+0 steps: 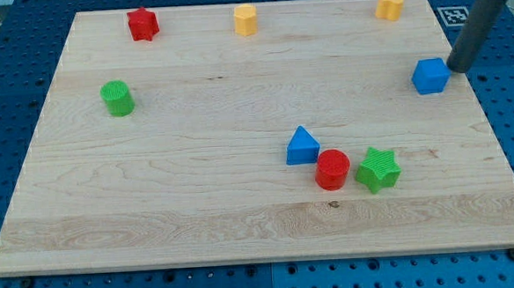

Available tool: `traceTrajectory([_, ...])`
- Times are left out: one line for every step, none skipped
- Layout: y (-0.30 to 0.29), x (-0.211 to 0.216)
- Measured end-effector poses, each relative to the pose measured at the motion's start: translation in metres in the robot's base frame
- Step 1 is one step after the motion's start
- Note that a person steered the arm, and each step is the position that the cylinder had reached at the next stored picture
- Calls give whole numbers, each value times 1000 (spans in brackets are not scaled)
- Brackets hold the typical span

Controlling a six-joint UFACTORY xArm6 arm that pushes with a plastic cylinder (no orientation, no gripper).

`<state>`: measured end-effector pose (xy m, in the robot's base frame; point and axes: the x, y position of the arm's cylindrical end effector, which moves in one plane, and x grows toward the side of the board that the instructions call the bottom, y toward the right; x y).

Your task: Drag the blue cube towards the red circle

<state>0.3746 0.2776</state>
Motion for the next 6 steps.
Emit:
traceTrajectory([-9, 12])
traceTrajectory([-9, 12])
traceTrajectory([-16, -22])
traceTrajectory([-18, -11])
traceTrajectory([-20, 16])
traceTrajectory([-27, 17])
